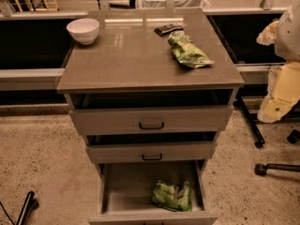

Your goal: Pick green rice chip bag from bottom drawer and place on counter

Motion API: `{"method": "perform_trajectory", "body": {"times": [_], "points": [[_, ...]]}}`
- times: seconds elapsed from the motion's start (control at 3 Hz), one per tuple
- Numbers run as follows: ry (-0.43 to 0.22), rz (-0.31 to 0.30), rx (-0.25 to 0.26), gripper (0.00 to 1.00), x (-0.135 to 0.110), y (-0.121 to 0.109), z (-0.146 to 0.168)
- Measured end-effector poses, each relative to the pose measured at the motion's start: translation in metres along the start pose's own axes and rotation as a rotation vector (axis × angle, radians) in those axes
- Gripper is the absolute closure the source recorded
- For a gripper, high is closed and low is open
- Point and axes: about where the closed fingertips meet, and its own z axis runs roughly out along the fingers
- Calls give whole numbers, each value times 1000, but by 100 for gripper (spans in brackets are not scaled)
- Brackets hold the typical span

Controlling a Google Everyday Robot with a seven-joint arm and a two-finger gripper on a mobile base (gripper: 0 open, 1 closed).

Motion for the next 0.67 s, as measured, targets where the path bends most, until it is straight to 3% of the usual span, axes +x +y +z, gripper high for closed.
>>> {"method": "perform_trajectory", "body": {"times": [0.67], "points": [[-59, -51, -28, 0, -15, -10, 20]]}}
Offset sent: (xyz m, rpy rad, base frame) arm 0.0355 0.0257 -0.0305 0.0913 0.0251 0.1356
